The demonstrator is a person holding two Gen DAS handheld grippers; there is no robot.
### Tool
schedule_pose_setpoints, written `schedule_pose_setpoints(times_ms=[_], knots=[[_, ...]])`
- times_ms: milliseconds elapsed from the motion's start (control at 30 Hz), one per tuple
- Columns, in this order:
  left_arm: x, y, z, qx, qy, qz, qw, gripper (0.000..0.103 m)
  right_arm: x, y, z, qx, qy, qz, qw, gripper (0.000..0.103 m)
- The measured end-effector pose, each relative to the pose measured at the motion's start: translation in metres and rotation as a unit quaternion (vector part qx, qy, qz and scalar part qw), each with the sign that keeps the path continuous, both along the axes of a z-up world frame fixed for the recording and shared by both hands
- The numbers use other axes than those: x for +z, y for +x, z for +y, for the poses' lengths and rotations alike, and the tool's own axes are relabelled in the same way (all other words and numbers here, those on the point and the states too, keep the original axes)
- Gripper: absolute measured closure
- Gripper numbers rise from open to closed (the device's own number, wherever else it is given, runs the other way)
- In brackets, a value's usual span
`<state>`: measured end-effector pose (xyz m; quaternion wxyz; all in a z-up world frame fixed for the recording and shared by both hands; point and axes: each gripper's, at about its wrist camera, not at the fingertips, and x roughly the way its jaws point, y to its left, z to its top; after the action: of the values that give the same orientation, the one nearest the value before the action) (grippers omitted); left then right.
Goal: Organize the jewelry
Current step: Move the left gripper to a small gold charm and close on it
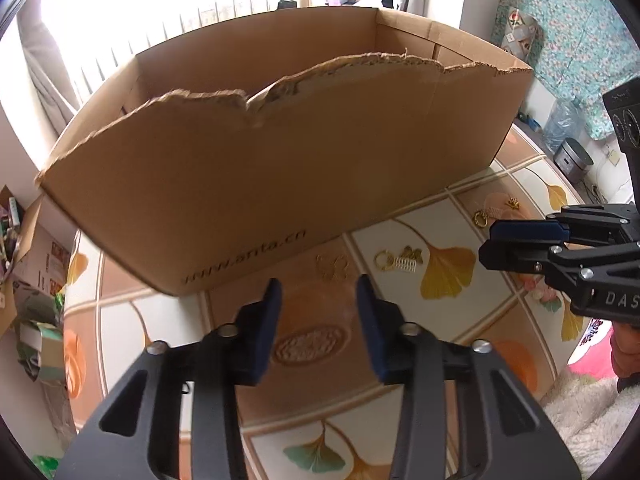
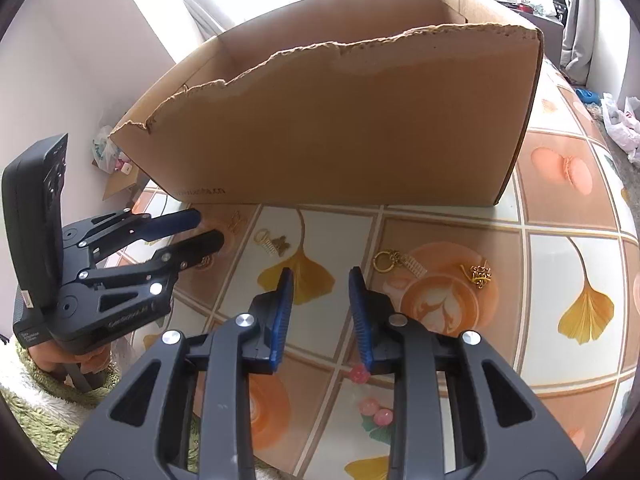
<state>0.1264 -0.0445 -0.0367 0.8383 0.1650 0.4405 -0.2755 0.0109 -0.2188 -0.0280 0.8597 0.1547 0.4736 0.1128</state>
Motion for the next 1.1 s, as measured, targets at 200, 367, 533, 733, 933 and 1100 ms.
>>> schedule_pose_setpoints(times_ms=[200,367,533,733,933,1100], knots=[[-0.003,0.009,-0.006,-0.006,0.010,0.007,0.9999,0.076,-0.002,-0.002,-0.004,0.000,0.008,-0.005,1.000,0.076],[-0.007,0.012,-0.012,-0.002,0.019,0.013,0.9997,0.076,-0.003,-0.001,-0.011,0.001,0.010,-0.008,1.000,0.076],[-0.005,0.017,-0.021,0.001,0.022,0.011,0.9997,0.076,-0.003,-0.003,-0.013,0.001,0.014,-0.009,1.000,0.076],[-0.006,0.013,-0.024,0.003,0.021,0.010,0.9997,0.078,0.000,-0.005,-0.017,-0.002,0.017,-0.013,1.000,0.076],[-0.005,0.009,-0.024,-0.012,0.023,0.003,0.9997,0.088,0.005,-0.009,-0.018,-0.006,0.016,-0.020,1.000,0.076],[-0.006,0.008,-0.017,-0.012,0.011,0.002,0.9999,0.092,0.013,-0.017,-0.019,-0.009,0.009,-0.029,0.999,0.076]])
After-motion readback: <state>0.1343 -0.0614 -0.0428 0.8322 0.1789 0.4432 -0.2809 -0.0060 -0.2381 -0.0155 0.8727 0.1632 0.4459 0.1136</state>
